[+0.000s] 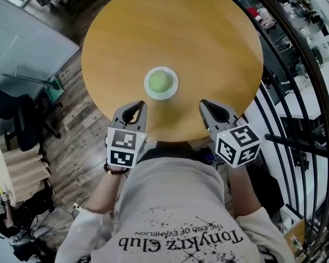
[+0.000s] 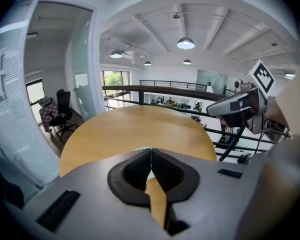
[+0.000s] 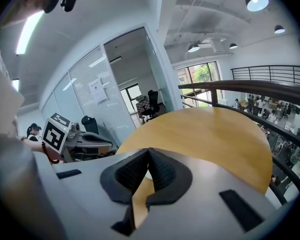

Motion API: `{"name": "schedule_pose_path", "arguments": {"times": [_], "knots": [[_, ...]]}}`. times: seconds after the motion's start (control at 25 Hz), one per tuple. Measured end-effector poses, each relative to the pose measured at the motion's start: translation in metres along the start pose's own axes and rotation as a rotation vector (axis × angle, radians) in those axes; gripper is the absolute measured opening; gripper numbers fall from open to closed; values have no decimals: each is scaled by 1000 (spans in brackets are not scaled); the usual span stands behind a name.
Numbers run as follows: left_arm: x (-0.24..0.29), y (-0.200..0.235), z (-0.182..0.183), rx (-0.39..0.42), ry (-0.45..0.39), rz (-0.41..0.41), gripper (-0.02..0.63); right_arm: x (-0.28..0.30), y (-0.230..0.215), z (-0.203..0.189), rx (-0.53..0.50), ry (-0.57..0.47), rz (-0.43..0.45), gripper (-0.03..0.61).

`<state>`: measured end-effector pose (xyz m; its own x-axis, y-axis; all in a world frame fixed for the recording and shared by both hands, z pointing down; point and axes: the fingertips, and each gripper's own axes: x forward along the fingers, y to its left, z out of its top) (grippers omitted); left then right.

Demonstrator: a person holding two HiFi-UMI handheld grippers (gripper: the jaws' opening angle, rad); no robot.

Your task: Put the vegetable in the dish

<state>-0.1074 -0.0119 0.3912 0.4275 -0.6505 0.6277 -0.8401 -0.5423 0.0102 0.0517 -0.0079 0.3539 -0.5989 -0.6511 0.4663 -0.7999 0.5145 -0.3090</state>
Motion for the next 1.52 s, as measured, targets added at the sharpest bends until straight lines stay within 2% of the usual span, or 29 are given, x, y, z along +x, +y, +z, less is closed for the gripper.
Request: {"name": "schedule_pose_path", "arguments": {"times": [0.16, 0.48, 1.52], "knots": [[-8, -7, 0, -55, -25, -52, 23, -4, 6, 11, -29, -27, -12, 23], [-24, -27, 1, -63, -35, -93, 23, -7, 22, 20, -72, -33, 11, 23], [-33, -7, -9, -85, -14, -63, 23, 9, 31, 18, -90, 1, 47, 23]]}}
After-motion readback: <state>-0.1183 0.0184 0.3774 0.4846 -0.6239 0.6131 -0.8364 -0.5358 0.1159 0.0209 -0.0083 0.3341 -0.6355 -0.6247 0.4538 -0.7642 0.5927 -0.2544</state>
